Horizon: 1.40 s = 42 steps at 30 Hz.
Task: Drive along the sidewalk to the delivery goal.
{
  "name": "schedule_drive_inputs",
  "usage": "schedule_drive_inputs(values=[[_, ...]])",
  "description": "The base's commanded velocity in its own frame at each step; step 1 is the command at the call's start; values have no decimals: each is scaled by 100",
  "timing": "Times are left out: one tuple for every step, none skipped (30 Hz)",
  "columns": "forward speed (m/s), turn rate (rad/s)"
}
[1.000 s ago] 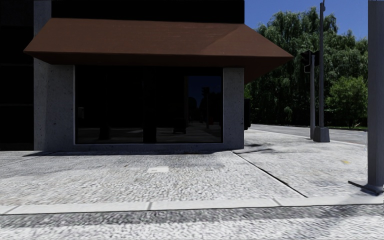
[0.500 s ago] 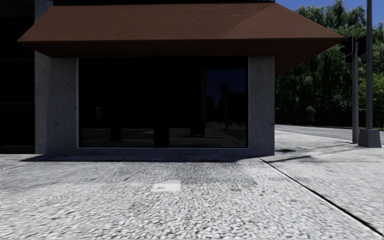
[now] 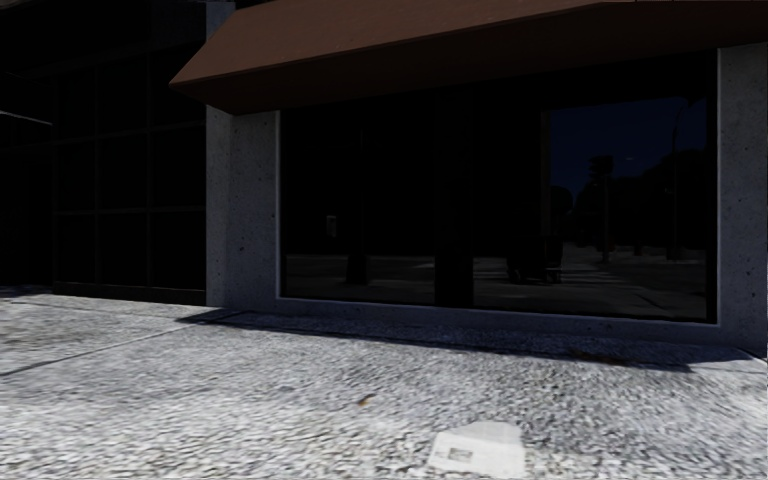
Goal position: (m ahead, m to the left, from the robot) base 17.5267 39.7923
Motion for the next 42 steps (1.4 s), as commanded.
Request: schedule_drive_inputs(values=[[162, 78], [162, 78], [162, 78], [162, 78], [162, 78], [162, 78], [162, 78], [162, 78], [162, 78], [162, 78], [162, 78], [162, 78], [162, 78], [162, 78], [162, 78], [162, 78], [162, 78], [162, 78], [162, 78], [162, 78], [162, 78], [162, 78], [162, 78], [161, 78], [160, 78], [160, 79], [160, 79], [160, 79], [159, 79], [159, 79], [159, 79], [159, 81], [159, 82], [159, 83], [159, 83], [159, 83], [159, 83], [159, 83], [159, 83], [159, 83], [159, 83], [159, 83]])
